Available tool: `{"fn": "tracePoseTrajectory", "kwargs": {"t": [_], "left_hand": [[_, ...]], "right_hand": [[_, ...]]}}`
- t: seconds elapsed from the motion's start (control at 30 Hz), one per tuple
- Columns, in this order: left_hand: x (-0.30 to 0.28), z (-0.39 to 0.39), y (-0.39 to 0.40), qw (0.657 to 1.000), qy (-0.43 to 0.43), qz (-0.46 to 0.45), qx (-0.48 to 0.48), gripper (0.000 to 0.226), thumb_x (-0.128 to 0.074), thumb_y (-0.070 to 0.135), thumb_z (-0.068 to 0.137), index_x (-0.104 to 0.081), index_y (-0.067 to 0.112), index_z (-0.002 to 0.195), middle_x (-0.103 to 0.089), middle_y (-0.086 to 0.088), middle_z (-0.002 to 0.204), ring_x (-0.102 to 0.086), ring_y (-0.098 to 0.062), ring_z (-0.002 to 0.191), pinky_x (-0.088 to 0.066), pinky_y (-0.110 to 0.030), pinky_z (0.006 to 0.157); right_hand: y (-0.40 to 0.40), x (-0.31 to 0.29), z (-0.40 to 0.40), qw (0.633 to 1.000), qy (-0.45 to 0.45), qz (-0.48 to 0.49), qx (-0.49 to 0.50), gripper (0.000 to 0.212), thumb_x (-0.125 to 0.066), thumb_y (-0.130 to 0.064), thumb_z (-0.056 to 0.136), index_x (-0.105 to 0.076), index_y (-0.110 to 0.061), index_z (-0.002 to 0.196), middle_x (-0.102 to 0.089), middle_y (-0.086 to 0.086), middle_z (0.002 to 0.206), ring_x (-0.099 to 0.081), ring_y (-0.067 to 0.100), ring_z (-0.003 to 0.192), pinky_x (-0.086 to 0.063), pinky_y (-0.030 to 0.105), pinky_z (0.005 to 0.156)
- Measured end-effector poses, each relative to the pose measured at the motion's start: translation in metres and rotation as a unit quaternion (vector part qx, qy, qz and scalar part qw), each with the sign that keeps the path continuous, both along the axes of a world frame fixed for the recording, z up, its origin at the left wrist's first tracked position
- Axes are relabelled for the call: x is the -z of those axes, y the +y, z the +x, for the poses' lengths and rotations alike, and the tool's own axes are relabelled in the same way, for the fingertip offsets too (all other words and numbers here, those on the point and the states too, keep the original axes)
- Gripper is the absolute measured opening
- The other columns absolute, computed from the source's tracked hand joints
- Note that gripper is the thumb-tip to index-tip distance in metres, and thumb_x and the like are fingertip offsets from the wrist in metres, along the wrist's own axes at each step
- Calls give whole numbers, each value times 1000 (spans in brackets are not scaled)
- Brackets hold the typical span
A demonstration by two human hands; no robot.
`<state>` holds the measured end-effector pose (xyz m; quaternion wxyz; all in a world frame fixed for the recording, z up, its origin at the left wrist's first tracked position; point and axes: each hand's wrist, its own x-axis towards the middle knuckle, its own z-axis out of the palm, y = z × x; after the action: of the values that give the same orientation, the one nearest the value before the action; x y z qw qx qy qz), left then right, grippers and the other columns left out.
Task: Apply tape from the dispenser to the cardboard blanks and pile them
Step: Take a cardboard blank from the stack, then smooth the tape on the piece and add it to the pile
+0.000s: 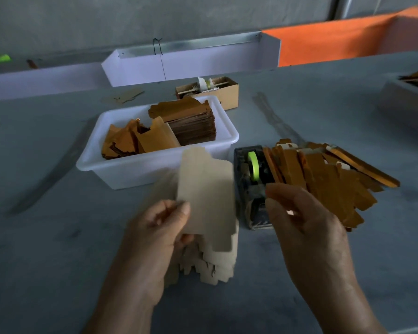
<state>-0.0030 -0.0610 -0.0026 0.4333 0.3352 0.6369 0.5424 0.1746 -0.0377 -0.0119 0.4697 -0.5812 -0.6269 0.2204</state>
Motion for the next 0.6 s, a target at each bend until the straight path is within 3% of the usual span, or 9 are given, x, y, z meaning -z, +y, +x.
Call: {"fn": "tracePoseTrajectory", "kwargs": {"t": [0.03, 0.13, 0.23, 0.33, 0.43, 0.5, 0.6], "left_hand": [[-2, 3, -3, 999, -43, 1, 28, 11, -67, 23, 75, -70, 17, 65, -71, 1, 71, -65, -6, 62, -54, -26, 59], [-2, 10, -8, 995, -67, 14, 69, 18, -68, 28, 64, -70, 11, 69, -67, -9, 73, -61, -17, 65, -56, -28, 59], [-3, 13, -10, 992, -86, 9, 87, 42, -72, 29, 60, -65, -5, 82, -65, -20, 78, -63, -25, 70, -58, -31, 60], [-6, 18, -10, 994, -24, -4, 104, 49, -85, 35, 54, -72, 11, 94, -75, -8, 92, -70, -29, 89, -55, -47, 84], [-7, 27, -7, 997, 4, 9, 75, 48, -76, 39, 53, -72, 19, 96, -76, 4, 85, -71, -13, 81, -54, -26, 71], [-5, 31, -4, 998, 16, 18, 59, 30, -78, 27, 66, -71, 19, 93, -75, 8, 78, -68, -3, 69, -49, -14, 57], [0, 31, -2, 998, 31, 20, 60, 14, -75, 17, 77, -71, 20, 90, -74, 12, 74, -66, 2, 64, -45, -8, 50]], "right_hand": [[-2, -1, -3, 999, 38, -23, -17, 19, -59, -29, 85, -65, -29, 103, -64, -18, 87, -60, -5, 79, -43, 0, 67], [-5, -3, -12, 970, 185, -131, -91, 34, -59, -47, 74, -63, -31, 104, -69, -15, 84, -64, -2, 83, -52, 14, 66], [-6, 0, -14, 922, 304, -196, -138, 17, -62, -30, 78, -65, -26, 95, -71, -15, 84, -66, -1, 81, -53, 16, 64], [-5, 6, -11, 897, 351, -231, -140, 15, -63, -13, 81, -67, -21, 93, -72, -10, 82, -66, 1, 77, -53, 15, 61], [-6, 8, -11, 892, 343, -243, -168, 14, -63, -9, 81, -69, -17, 91, -73, -3, 81, -66, 4, 73, -53, 18, 62], [-6, 9, -12, 898, 325, -244, -171, 11, -63, -10, 82, -69, -17, 88, -72, -1, 80, -66, 6, 74, -53, 24, 66], [-6, 13, -10, 905, 306, -243, -166, 10, -62, -12, 83, -70, -17, 85, -72, -1, 81, -65, 11, 76, -55, 33, 71]]}}
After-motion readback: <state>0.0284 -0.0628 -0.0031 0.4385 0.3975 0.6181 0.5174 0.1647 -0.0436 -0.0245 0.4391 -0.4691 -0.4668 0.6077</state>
